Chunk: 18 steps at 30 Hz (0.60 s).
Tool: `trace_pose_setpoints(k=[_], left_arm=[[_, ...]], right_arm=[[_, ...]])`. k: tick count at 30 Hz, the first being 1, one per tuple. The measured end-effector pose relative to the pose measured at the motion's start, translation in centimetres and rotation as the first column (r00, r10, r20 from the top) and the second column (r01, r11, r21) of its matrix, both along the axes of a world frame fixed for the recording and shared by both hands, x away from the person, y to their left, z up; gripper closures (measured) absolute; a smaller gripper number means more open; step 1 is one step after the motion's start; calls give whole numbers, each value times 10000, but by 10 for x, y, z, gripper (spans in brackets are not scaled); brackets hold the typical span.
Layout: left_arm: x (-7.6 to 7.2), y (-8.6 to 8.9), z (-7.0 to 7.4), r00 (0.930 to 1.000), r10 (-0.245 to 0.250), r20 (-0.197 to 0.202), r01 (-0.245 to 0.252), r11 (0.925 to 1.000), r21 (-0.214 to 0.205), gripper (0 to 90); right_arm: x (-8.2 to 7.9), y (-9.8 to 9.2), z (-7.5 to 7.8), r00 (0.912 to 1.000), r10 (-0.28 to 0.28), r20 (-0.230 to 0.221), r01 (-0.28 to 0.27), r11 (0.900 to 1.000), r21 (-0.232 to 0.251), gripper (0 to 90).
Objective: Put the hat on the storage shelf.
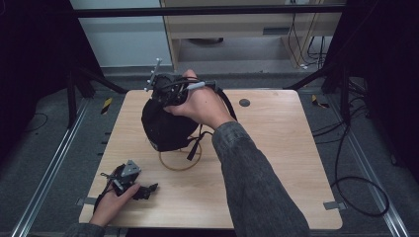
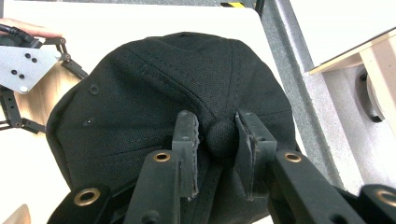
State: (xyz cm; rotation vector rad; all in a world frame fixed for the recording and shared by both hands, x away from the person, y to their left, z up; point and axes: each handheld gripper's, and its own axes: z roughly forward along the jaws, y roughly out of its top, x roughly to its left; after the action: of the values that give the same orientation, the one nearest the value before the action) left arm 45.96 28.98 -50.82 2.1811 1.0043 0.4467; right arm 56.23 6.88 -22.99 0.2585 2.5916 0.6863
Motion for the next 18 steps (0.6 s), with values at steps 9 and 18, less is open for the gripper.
trace_pose_setpoints(k=[9, 18], left_arm=[[0, 0, 0, 10000, 18, 6, -18, 10000, -40, 0], [0, 0, 0, 10000, -16, 10, 16, 10000, -37, 0]], right_arm=[[-4, -6, -3, 10000, 50, -42, -49, 9995, 317, 645], [-11, -13, 2, 9999, -40, 98, 30, 9958, 913, 602]])
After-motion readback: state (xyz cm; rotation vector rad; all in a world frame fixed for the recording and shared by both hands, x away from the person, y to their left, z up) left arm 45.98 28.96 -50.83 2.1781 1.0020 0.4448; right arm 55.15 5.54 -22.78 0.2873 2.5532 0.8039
